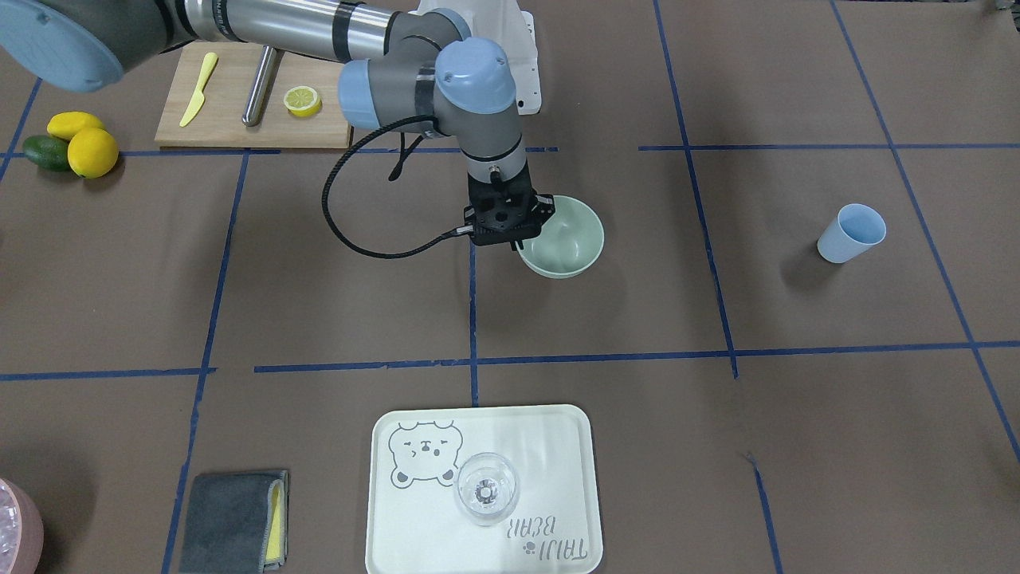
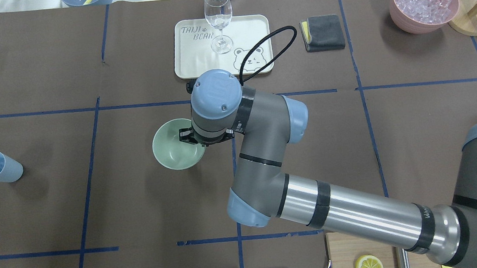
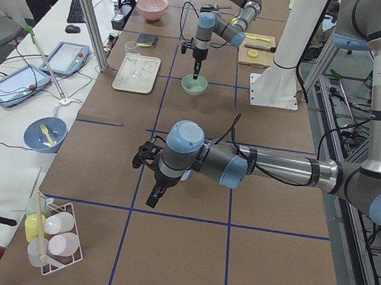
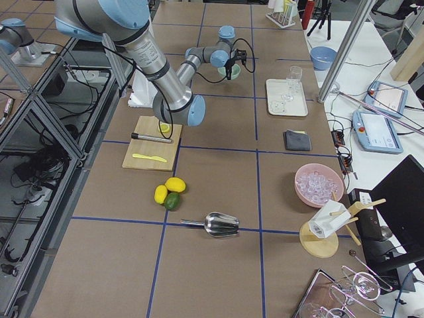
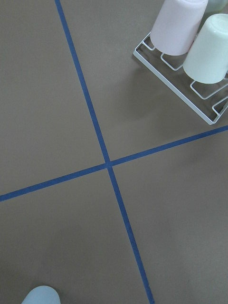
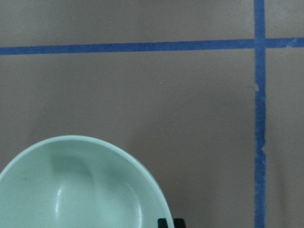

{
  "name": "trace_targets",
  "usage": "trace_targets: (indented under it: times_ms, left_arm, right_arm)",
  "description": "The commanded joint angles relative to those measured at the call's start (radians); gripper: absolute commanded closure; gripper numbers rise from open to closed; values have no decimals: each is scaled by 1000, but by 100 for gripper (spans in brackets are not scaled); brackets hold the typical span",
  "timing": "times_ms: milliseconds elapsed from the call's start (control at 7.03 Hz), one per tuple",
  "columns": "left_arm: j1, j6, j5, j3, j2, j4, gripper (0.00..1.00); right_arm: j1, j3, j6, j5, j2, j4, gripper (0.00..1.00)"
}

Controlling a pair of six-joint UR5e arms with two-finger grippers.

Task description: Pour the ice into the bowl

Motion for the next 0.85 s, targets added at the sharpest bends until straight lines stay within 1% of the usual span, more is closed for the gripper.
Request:
trace_targets:
  times_ms: [0,142,285,427,569,712]
  left_arm:
    - [0,0,0,-1,1,0,0]
    - [0,0,0,-2,1,0,0]
    - [-2,0,0,-2,3,2,0]
    - [0,0,0,1,3,2,0]
    - [0,0,0,1,3,0,0]
    - [0,0,0,-1,3,2,0]
  right_arm:
    - [-28,-109,22,-45,81,8,100]
    - [-31,-121,23,-46,81,20,100]
    - [-31,-125,23,-48,80,31,81]
    - [-31,-125,21,-64,78,29,55]
    - [-31,-125,18,-77,77,29,1]
    - [-17,-109,6,-89,81,29,0]
